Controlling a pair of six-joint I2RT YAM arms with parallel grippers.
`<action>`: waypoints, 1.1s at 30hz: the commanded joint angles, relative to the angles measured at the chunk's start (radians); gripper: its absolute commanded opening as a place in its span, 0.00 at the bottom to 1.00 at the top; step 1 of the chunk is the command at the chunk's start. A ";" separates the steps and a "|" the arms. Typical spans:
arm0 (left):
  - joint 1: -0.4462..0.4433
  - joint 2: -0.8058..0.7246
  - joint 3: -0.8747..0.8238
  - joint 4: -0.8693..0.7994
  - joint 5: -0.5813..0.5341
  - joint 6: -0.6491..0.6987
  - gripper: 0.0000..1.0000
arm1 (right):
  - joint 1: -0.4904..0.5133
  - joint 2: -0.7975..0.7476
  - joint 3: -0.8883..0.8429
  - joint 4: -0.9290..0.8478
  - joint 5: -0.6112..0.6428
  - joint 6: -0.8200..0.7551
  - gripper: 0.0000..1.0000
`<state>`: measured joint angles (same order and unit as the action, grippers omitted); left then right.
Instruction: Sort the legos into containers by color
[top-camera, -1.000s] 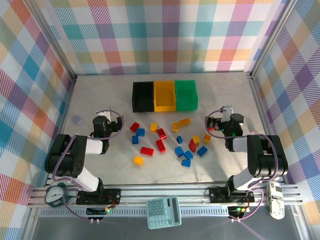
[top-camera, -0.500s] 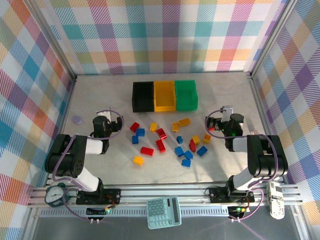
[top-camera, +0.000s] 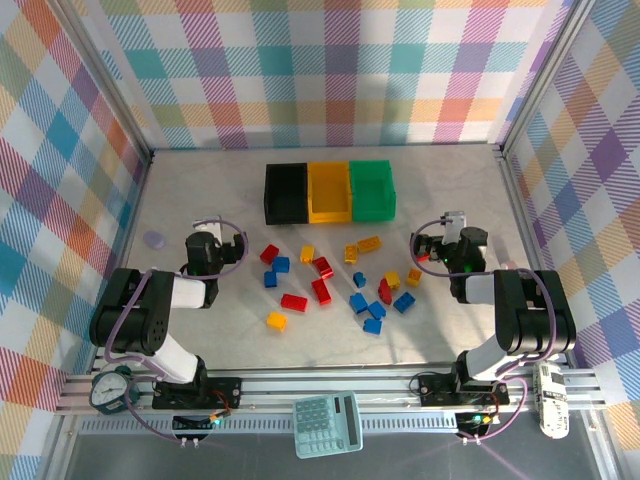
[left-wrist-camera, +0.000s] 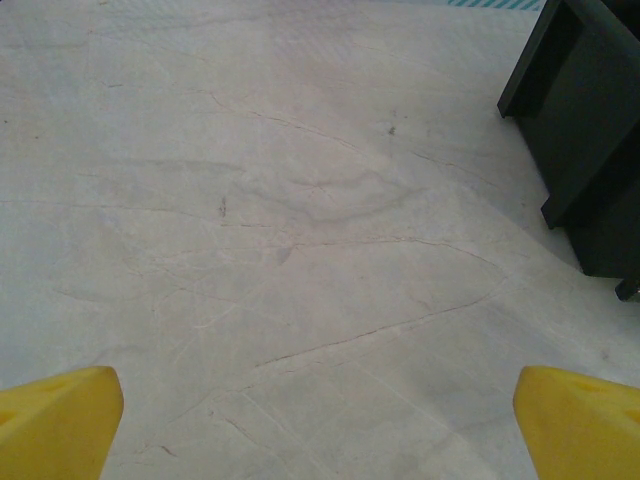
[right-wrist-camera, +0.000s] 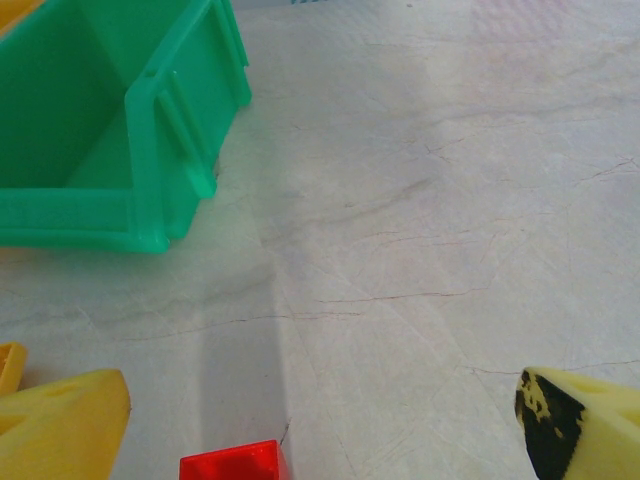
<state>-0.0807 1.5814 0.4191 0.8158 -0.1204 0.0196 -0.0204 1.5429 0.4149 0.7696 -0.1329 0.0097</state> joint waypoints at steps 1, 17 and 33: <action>0.007 -0.004 -0.002 0.038 0.016 0.014 1.00 | -0.004 -0.015 0.010 0.025 -0.022 -0.015 0.99; -0.135 -0.389 0.356 -0.633 0.018 -0.126 1.00 | 0.090 -0.420 0.334 -0.792 0.132 0.065 0.99; -0.457 -0.466 0.636 -1.026 -0.042 -0.350 1.00 | 0.143 -0.197 0.606 -1.384 0.091 0.143 0.78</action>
<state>-0.5301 1.1301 1.0451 -0.1265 -0.1658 -0.2417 0.1192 1.2728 0.9752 -0.4660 -0.0410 0.1360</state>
